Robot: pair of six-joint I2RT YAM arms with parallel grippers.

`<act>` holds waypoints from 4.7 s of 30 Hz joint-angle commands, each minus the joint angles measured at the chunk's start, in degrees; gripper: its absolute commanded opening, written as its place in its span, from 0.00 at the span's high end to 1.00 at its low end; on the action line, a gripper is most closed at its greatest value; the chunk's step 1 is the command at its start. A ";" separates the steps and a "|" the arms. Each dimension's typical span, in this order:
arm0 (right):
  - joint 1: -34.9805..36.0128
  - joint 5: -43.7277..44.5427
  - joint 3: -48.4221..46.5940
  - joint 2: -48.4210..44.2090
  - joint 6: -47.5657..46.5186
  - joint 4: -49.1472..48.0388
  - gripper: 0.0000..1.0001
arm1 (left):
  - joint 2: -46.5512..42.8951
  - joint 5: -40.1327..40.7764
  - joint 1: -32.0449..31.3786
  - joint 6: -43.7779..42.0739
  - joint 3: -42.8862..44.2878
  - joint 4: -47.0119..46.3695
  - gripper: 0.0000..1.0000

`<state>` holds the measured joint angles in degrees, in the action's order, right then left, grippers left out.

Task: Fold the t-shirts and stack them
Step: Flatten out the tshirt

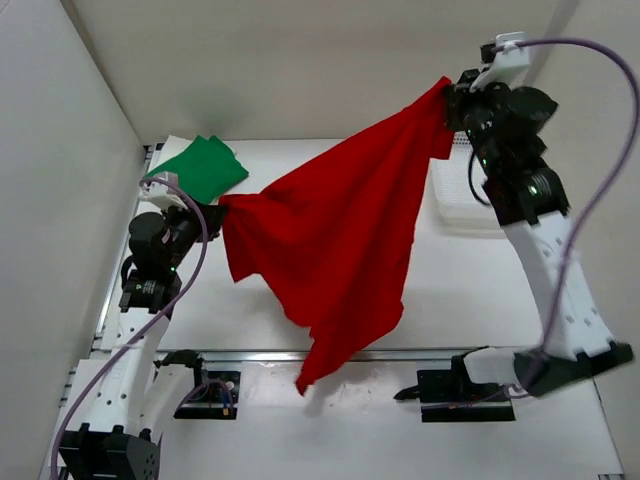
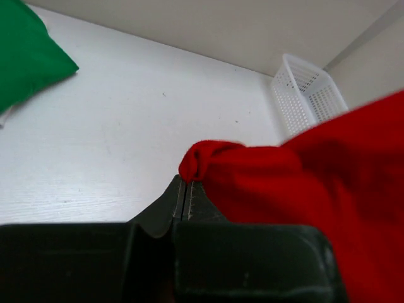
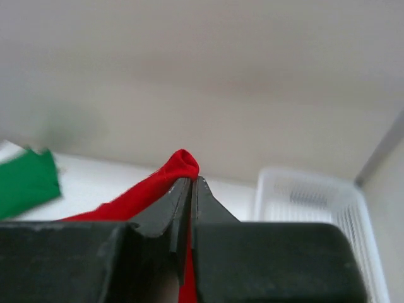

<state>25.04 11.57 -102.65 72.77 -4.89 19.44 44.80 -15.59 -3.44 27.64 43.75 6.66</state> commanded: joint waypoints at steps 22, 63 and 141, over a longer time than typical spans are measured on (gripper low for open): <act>-18.72 -35.23 -44.91 55.47 18.44 7.85 0.27 | 51.87 6.29 2.91 6.38 21.19 -6.67 0.43; -3.15 -15.63 84.63 -34.89 40.91 -4.43 0.69 | 35.63 12.94 0.20 22.38 -18.35 -20.56 0.93; 5.80 19.25 25.96 -21.20 27.05 24.49 1.00 | 13.48 -3.29 -4.23 7.33 23.10 6.96 1.00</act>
<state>28.21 19.57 -66.85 50.00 30.63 40.23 62.72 -14.15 -11.16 37.52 56.51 6.07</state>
